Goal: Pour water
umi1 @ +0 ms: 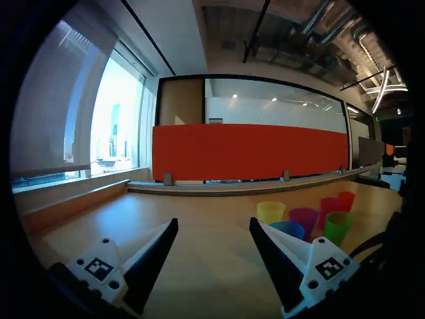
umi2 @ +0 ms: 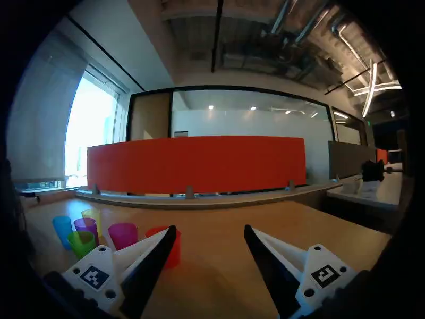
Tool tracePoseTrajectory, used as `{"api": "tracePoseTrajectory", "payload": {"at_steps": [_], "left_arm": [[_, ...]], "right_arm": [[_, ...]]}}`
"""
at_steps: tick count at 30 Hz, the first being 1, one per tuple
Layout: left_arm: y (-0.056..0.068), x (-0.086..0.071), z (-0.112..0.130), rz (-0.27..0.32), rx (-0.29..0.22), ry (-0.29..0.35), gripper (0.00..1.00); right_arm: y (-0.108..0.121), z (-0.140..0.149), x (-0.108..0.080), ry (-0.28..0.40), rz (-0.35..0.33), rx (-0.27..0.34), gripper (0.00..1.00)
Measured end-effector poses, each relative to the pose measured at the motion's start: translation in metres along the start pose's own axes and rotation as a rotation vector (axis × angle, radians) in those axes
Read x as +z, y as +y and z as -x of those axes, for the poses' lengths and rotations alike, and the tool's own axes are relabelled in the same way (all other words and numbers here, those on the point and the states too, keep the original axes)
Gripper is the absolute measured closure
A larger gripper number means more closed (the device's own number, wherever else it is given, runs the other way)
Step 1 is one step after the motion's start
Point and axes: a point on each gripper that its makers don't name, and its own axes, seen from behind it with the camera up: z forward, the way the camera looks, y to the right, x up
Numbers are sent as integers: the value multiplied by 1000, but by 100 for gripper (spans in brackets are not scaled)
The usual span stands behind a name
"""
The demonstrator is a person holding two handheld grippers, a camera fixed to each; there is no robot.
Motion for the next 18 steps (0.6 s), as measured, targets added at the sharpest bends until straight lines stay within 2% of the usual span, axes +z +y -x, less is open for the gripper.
{"api": "tracePoseTrajectory", "payload": {"at_steps": [18], "left_arm": [[0, 0, 0, 0, 0, 0, 0]], "right_arm": [[2, 8, 0, -29, -3, -27, 1]]}}
